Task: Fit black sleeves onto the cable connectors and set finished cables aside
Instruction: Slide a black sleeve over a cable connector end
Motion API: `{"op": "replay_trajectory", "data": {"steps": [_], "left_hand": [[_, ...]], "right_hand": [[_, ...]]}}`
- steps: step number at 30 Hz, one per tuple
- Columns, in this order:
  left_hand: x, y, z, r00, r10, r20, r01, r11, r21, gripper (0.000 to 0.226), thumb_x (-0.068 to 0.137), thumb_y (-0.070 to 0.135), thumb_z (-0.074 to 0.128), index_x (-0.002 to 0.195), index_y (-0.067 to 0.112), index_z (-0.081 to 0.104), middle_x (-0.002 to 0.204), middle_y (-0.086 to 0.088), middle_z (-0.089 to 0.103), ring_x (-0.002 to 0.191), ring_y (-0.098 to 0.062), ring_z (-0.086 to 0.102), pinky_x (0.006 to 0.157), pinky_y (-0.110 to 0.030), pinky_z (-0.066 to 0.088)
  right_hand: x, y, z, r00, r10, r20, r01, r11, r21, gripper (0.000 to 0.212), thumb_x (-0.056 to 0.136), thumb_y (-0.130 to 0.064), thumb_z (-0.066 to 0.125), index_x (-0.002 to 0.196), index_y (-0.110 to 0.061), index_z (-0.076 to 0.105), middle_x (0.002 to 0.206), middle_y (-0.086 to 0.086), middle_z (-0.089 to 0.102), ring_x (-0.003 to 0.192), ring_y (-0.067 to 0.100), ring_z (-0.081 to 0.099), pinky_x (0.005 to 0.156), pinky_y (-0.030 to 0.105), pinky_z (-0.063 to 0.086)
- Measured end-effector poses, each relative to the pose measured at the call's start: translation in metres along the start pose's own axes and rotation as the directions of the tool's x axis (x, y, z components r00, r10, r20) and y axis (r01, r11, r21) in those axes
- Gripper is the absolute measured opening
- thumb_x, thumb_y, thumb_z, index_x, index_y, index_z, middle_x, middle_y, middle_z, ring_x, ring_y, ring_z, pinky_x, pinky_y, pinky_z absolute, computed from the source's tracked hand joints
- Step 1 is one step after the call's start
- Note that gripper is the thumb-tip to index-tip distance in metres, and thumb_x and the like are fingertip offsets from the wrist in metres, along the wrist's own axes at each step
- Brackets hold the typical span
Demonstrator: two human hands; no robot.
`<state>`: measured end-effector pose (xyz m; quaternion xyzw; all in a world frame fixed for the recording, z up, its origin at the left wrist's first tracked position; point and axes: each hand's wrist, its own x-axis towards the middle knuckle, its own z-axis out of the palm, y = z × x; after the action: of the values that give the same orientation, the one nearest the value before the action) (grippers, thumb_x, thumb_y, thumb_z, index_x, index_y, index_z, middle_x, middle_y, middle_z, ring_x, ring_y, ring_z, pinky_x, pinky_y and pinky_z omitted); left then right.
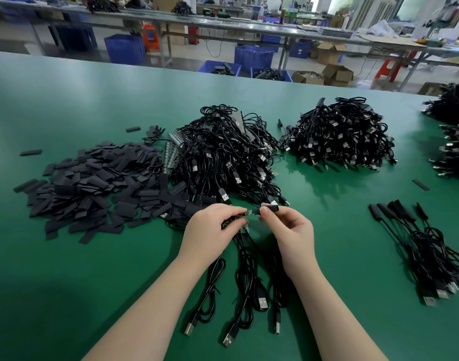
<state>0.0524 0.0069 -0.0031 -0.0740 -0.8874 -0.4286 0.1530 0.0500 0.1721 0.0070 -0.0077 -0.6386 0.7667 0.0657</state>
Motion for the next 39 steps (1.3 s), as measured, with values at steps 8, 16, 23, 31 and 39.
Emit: {"op": "replay_trajectory", "data": {"steps": [8, 16, 23, 31, 39], "left_hand": [[-0.0013, 0.0019, -0.0012, 0.999, 0.007, 0.039, -0.006, 0.999, -0.038, 0.025, 0.085, 0.033, 0.073, 0.110, 0.032, 0.073, 0.103, 0.017, 0.070, 0.097, 0.002, 0.062, 0.087, -0.024, 0.051], [-0.0011, 0.0000, -0.0006, 1.000, 0.008, 0.023, -0.006, 0.997, -0.076, 0.025, 0.084, 0.031, 0.074, 0.109, 0.032, 0.074, 0.102, 0.018, 0.070, 0.096, 0.002, 0.063, 0.086, -0.029, 0.053], [-0.0015, -0.0004, -0.0012, 0.998, 0.054, 0.017, -0.052, 0.993, -0.102, 0.023, 0.085, 0.027, 0.073, 0.107, 0.033, 0.074, 0.099, 0.018, 0.070, 0.096, 0.000, 0.063, 0.083, -0.032, 0.054], [-0.0025, 0.0008, -0.0019, 0.998, 0.067, 0.014, -0.064, 0.991, -0.116, 0.024, 0.085, 0.028, 0.071, 0.109, 0.033, 0.074, 0.101, 0.017, 0.071, 0.099, 0.001, 0.062, 0.085, -0.030, 0.053], [-0.0056, 0.0066, -0.0003, 0.995, 0.100, 0.007, -0.098, 0.989, -0.112, 0.032, 0.087, 0.027, 0.066, 0.119, 0.033, 0.069, 0.112, 0.020, 0.069, 0.108, 0.007, 0.060, 0.094, -0.026, 0.051]], "right_hand": [[-0.0037, 0.0019, 0.0030, 0.994, -0.104, -0.022, 0.102, 0.992, -0.069, 0.020, 0.082, -0.001, 0.076, 0.077, -0.021, 0.076, 0.085, -0.005, 0.077, 0.078, 0.004, 0.071, 0.070, 0.014, 0.052], [-0.0039, 0.0029, 0.0029, 0.991, -0.132, 0.001, 0.131, 0.987, -0.095, 0.026, 0.082, -0.002, 0.077, 0.077, -0.028, 0.077, 0.085, -0.007, 0.077, 0.078, 0.002, 0.071, 0.070, 0.012, 0.052], [-0.0053, 0.0028, 0.0042, 0.990, -0.135, 0.040, 0.140, 0.979, -0.147, 0.025, 0.082, -0.005, 0.078, 0.084, -0.030, 0.076, 0.084, -0.010, 0.076, 0.077, 0.002, 0.070, 0.070, 0.011, 0.051], [-0.0036, 0.0009, 0.0007, 0.990, -0.018, 0.137, 0.037, 0.990, -0.136, 0.016, 0.084, -0.010, 0.077, 0.084, -0.026, 0.078, 0.087, -0.001, 0.077, 0.080, 0.011, 0.072, 0.074, 0.019, 0.056], [-0.0016, 0.0017, 0.0003, 0.999, 0.012, 0.052, -0.010, 0.999, -0.037, 0.017, 0.085, -0.010, 0.075, 0.084, -0.027, 0.079, 0.083, 0.000, 0.076, 0.077, 0.012, 0.069, 0.072, 0.018, 0.053]]}}
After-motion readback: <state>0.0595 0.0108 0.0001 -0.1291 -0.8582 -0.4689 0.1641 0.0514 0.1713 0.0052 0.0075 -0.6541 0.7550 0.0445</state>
